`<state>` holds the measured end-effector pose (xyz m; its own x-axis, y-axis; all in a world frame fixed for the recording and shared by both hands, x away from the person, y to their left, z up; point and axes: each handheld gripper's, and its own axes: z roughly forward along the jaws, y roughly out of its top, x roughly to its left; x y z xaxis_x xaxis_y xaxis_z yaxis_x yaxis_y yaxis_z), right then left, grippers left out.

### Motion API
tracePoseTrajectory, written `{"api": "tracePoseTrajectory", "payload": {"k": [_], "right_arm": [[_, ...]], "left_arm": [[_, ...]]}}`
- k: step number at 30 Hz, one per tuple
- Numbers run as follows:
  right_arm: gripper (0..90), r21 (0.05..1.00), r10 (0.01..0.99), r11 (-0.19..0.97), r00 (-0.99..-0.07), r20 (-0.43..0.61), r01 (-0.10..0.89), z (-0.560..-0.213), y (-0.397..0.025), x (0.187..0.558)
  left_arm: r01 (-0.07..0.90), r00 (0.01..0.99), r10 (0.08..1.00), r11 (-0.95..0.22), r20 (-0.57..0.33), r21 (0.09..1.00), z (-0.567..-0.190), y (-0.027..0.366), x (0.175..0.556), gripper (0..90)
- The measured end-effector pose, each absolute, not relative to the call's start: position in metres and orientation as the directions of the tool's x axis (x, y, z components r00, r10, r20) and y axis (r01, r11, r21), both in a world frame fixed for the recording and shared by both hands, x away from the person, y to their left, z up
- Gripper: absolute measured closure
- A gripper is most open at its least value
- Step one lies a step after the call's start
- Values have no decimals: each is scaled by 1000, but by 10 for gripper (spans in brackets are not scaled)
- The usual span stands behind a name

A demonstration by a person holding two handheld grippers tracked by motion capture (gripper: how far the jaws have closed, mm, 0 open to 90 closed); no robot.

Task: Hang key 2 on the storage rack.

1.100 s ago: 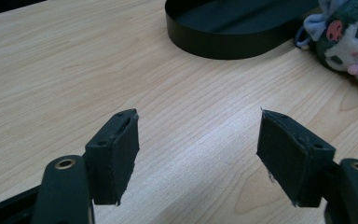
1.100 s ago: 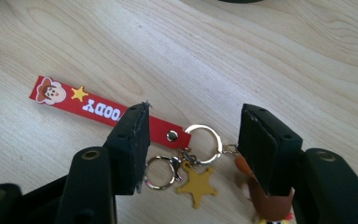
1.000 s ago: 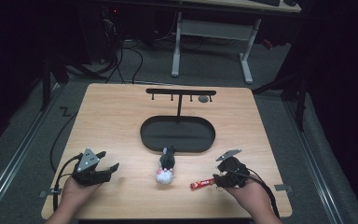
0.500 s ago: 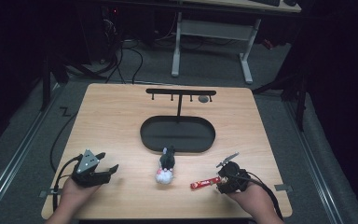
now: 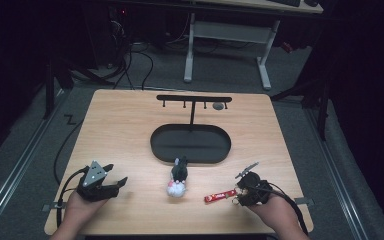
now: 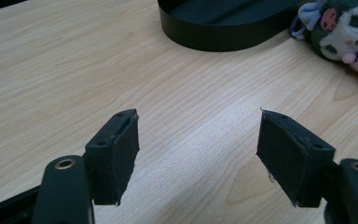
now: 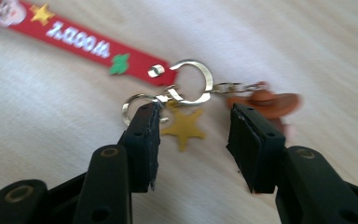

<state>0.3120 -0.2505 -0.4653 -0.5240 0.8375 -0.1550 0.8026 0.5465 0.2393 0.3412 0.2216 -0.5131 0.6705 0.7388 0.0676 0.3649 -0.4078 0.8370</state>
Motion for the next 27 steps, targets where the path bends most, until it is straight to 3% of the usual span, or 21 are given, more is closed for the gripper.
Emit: {"api": "tracePoseTrajectory", "payload": {"k": [8,17,27], "right_arm": [[474,236,864,501,-470,-180,832,-453,-269,323],[428,197,872,486,-460,-166,851,-470,-276,329],[486,188,880,473,-450,-153,861,-488,-281,335]], "left_arm": [[365,673,737,-411,68,836,-513,221,342,297],[368,670,739,-408,66,835,-513,222,342,297],[372,665,744,-404,64,836,-513,223,343,297]]}}
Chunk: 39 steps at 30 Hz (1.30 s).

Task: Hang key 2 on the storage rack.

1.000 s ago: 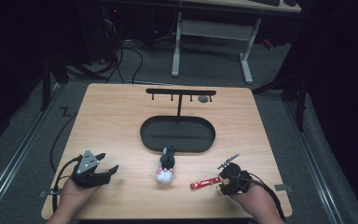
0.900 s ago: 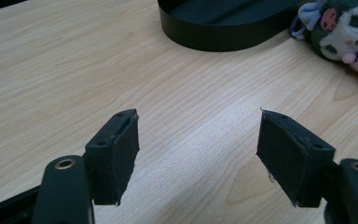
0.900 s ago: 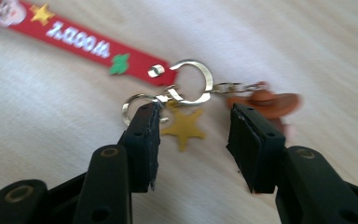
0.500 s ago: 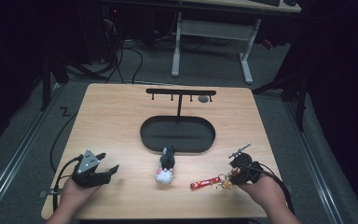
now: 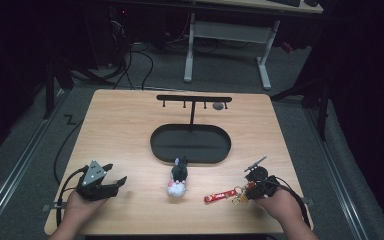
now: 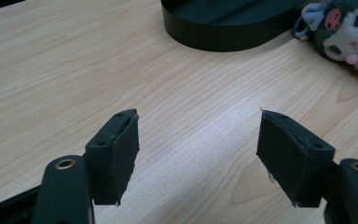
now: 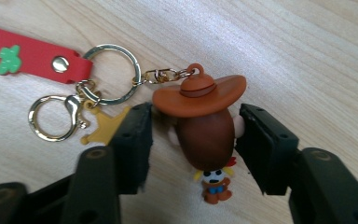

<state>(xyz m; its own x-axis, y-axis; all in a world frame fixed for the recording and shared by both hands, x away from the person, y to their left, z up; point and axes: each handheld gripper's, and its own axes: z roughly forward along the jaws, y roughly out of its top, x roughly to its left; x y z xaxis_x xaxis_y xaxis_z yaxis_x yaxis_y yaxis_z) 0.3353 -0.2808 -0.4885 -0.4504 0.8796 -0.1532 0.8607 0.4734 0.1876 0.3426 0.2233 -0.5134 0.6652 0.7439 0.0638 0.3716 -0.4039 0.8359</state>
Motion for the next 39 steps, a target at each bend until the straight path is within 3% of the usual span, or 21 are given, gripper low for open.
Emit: {"api": "tracePoseTrajectory", "payload": {"k": [1,21,39], "right_arm": [[549,201,887,460,-439,-143,865,-489,-281,335],[554,245,897,434,-440,-36,867,-442,-270,328],[553,276,905,413,-425,-19,868,-399,-268,328]], "left_arm": [[372,666,743,-405,64,835,-513,223,343,297],[370,671,739,-409,65,834,-513,222,342,298],[369,673,738,-405,60,836,-514,221,342,298]]}}
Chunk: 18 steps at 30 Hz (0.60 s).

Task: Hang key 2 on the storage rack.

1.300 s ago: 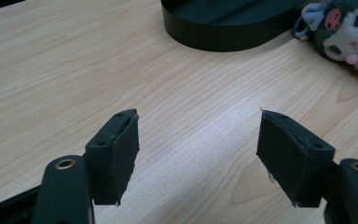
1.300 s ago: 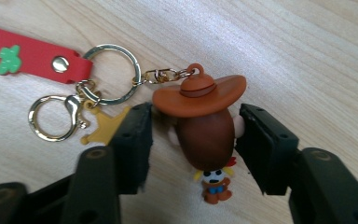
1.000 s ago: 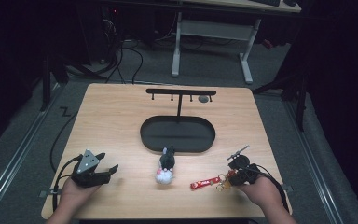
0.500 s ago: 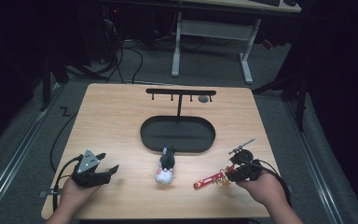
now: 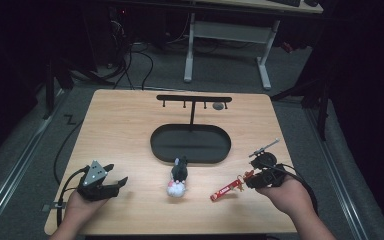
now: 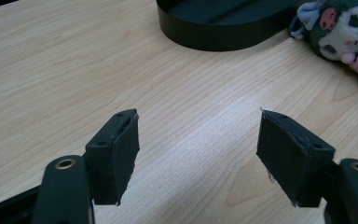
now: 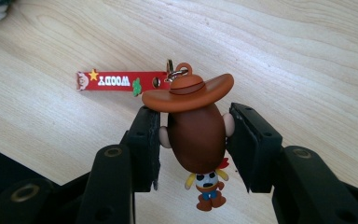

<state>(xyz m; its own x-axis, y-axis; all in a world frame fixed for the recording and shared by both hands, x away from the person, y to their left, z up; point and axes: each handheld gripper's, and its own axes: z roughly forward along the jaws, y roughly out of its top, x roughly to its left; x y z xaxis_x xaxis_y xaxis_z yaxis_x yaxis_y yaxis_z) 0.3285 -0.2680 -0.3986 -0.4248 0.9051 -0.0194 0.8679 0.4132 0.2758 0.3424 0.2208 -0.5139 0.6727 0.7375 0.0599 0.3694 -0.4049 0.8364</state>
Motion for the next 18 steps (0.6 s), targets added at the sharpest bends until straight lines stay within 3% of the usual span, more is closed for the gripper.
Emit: {"api": "tracePoseTrajectory", "payload": {"k": [18], "right_arm": [[553,288,917,382,-399,1,878,-361,-265,339]], "left_arm": [[373,671,739,-403,57,836,-513,222,342,295]]}}
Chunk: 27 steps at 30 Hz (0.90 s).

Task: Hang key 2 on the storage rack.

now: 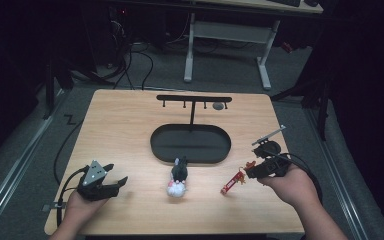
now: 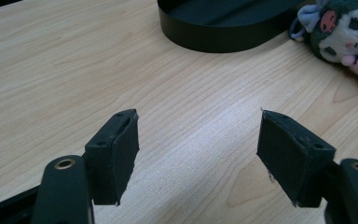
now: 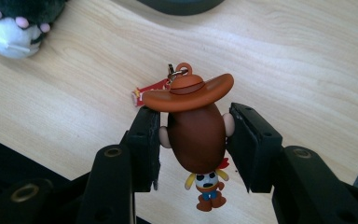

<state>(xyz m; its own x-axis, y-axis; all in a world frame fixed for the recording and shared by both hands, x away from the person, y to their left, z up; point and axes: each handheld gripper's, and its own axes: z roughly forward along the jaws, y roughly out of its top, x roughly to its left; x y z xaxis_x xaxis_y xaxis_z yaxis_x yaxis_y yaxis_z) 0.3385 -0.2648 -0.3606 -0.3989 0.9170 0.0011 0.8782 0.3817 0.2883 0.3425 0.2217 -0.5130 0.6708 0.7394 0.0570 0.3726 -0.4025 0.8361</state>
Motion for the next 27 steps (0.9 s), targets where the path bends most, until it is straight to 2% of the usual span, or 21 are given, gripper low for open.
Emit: {"api": "tracePoseTrajectory", "payload": {"k": [14,27], "right_arm": [[553,317,923,374,-384,-34,871,-338,-260,355],[553,335,927,366,-373,-48,868,-332,-254,369]], "left_arm": [[368,669,741,-394,55,842,-513,222,343,289],[382,665,746,-380,35,843,-512,223,343,263]]}}
